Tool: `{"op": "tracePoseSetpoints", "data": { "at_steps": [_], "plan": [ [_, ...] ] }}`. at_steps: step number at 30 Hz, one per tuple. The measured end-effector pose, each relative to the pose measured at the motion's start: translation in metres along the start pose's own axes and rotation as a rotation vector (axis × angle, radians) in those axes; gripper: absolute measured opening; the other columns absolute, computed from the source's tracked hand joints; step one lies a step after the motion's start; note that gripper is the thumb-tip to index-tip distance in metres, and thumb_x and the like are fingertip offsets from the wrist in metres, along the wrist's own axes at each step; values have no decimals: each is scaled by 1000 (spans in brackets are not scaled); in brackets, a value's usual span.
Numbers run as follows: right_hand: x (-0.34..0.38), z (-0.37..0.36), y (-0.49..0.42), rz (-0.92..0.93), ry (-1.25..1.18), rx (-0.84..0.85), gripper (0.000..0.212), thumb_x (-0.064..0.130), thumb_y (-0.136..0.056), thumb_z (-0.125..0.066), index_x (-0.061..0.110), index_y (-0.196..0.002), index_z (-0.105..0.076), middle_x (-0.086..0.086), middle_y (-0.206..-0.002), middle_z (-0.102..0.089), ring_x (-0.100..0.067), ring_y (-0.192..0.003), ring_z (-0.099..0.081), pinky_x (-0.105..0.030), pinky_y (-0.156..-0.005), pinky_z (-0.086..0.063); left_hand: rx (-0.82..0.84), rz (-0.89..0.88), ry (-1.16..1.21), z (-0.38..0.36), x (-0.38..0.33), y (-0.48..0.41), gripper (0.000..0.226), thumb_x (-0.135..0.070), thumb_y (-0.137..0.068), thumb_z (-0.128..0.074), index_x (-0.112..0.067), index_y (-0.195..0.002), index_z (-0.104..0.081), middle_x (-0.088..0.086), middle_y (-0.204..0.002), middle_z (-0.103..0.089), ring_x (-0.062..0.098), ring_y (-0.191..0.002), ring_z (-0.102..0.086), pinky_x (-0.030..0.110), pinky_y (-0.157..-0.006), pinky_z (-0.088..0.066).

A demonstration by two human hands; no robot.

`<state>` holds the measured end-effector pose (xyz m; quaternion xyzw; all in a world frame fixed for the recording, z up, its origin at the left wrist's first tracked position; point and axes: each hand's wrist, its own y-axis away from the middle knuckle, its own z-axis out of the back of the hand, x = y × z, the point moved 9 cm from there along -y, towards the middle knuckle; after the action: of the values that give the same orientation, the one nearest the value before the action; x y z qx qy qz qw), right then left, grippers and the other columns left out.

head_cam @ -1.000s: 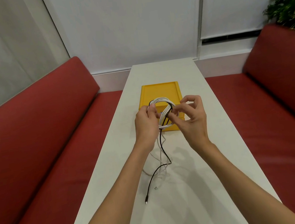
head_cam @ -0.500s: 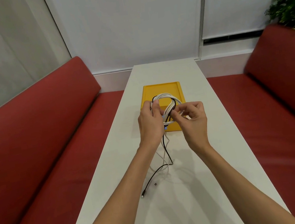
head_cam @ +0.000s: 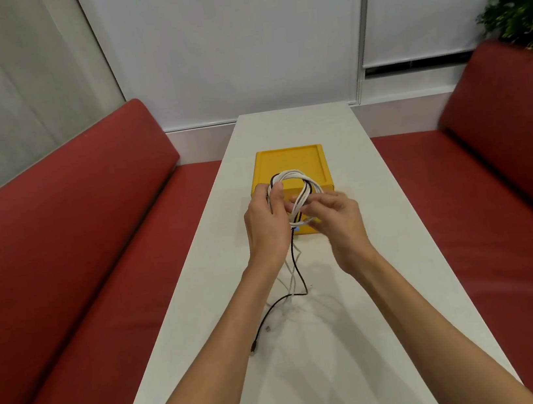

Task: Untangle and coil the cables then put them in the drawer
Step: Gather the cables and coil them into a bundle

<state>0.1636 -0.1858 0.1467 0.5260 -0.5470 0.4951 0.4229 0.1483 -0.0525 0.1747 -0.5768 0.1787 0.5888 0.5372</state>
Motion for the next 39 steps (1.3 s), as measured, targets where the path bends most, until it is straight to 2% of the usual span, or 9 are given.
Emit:
{"op": "tracePoseSetpoints", "data": {
  "at_steps": [3, 8, 12, 17, 21, 24, 29, 35, 39],
  "plan": [
    [-16, -13, 5, -288, -280, 164, 20, 14, -83, -56, 17, -67, -67, -1, -80, -67, -19, -85, -58, -42, -84, -44, 28, -29, -23, 1, 6, -6, 35, -31, -102, -41, -7, -78, -51, -9, -61, -54, 4, -54, -50, 22, -56, -41],
    [-19, 11, 9, -405, -133, 232, 34, 19, -86, -59, 21, -52, -57, 3, -62, -56, -17, -81, -56, -43, -86, -44, 50, -24, 2, 13, 24, -22, 37, -31, -101, -44, -10, -71, -49, -4, -61, -47, 12, -56, -42, 30, -57, -38],
    [-19, 24, 14, -373, -191, 194, 36, 8, -87, -59, 13, -52, -58, -1, -58, -57, -19, -85, -65, -35, -93, -45, -18, 15, 15, 21, 31, -36, 36, -28, -100, -48, -9, -69, -50, -5, -58, -46, 11, -53, -39, 29, -54, -33],
    [-12, 34, 16, -268, -286, 151, 23, 2, -90, -54, 8, -68, -48, -2, -53, -48, -11, -54, -58, -25, -70, -57, -69, 61, 32, 29, 36, -51, 35, -29, -99, -49, -13, -67, -49, -3, -59, -48, 12, -52, -39, 29, -53, -34],
    [-11, 31, 16, -289, -291, 208, 34, 11, -92, -54, 13, -59, -52, -1, -64, -41, -5, -38, -26, -19, -44, -37, -101, 137, 128, 31, 37, -57, 35, -28, -99, -47, -18, -66, -51, -2, -61, -48, 13, -50, -39, 27, -46, -33],
    [-14, 29, 17, -325, -267, 289, 32, 23, -95, -51, 13, -65, -50, 0, -64, -49, -3, -33, -21, -16, -36, -26, -116, 183, 194, 31, 33, -59, 35, -27, -100, -46, -17, -67, -53, -3, -61, -47, 6, -43, -36, 17, -40, -30],
    [-16, 36, 22, -314, -152, 417, 25, 30, -95, -48, 10, -82, -56, 3, -42, -32, -4, -33, -18, -15, -32, -23, -44, 258, 180, 35, 42, -64, 34, -29, -100, -47, -17, -70, -56, -6, -62, -47, 8, -48, -32, 20, -43, -27],
    [-28, 44, 19, -388, -207, 403, 38, 44, -90, -47, 10, -80, -59, 7, -43, -27, -4, -33, -20, -17, -33, -23, 14, 272, 238, 31, 39, -61, 31, -33, -100, -47, -19, -75, -58, -8, -65, -49, 6, -50, -35, 17, -38, -27],
    [-31, 69, 19, -395, -57, 420, 33, 37, -89, -52, 11, -72, -64, 8, -40, -24, -3, -30, -15, -18, -35, -21, 21, 212, 178, 42, 41, -67, 30, -31, -99, -48, -18, -74, -58, -8, -63, -49, 9, -50, -34, 17, -35, -24]
  ]
}}
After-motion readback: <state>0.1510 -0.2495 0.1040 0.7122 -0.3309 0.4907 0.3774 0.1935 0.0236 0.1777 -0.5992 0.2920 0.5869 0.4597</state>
